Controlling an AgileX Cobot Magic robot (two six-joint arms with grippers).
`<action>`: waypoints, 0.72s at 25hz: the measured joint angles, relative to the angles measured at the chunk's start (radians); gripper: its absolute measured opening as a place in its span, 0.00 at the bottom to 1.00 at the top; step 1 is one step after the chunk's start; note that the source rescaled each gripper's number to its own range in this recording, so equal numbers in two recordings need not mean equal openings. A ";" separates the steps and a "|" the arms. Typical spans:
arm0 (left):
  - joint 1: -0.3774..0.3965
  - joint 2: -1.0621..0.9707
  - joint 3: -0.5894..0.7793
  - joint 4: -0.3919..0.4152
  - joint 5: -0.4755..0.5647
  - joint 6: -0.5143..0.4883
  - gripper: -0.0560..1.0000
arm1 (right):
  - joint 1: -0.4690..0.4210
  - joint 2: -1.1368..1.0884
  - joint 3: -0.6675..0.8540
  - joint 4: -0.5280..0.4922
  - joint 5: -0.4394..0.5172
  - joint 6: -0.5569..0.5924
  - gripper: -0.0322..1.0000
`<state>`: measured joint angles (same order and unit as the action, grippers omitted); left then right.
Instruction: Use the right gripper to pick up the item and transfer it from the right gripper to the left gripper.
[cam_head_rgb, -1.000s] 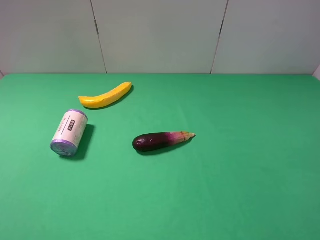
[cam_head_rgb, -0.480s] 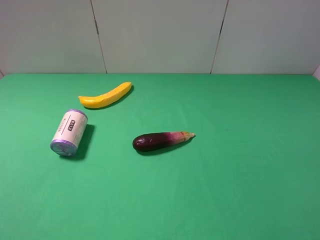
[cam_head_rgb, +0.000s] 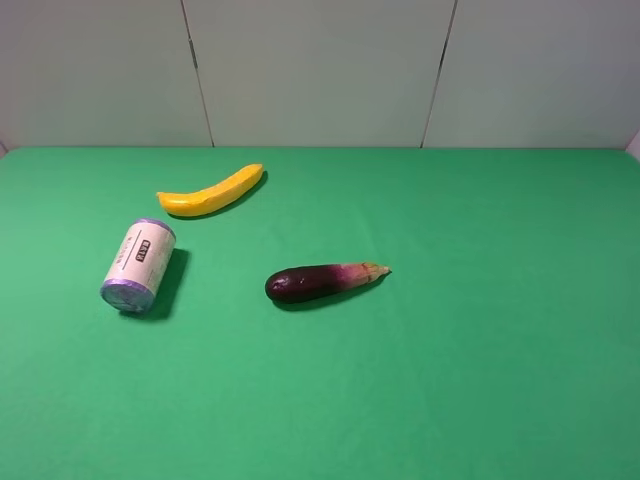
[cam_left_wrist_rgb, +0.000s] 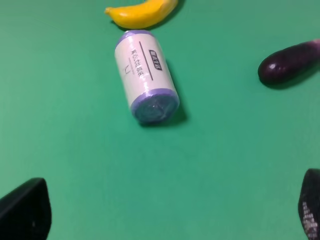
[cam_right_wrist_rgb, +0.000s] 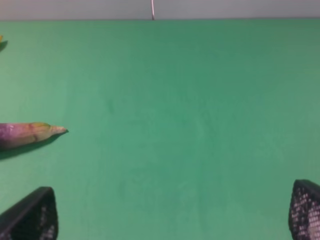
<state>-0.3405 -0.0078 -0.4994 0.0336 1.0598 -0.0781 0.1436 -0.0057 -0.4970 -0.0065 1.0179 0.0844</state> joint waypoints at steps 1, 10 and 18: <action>0.000 0.000 0.000 0.000 -0.001 0.000 0.98 | 0.000 0.000 0.000 0.000 0.000 0.000 1.00; 0.046 0.000 0.000 0.000 -0.001 0.004 0.96 | 0.000 0.000 0.000 0.000 0.000 0.000 1.00; 0.324 0.000 0.000 0.000 -0.001 0.004 0.95 | 0.000 0.000 0.000 0.000 0.000 0.000 1.00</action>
<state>-0.0165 -0.0078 -0.4990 0.0336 1.0591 -0.0743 0.1436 -0.0057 -0.4970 -0.0065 1.0179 0.0844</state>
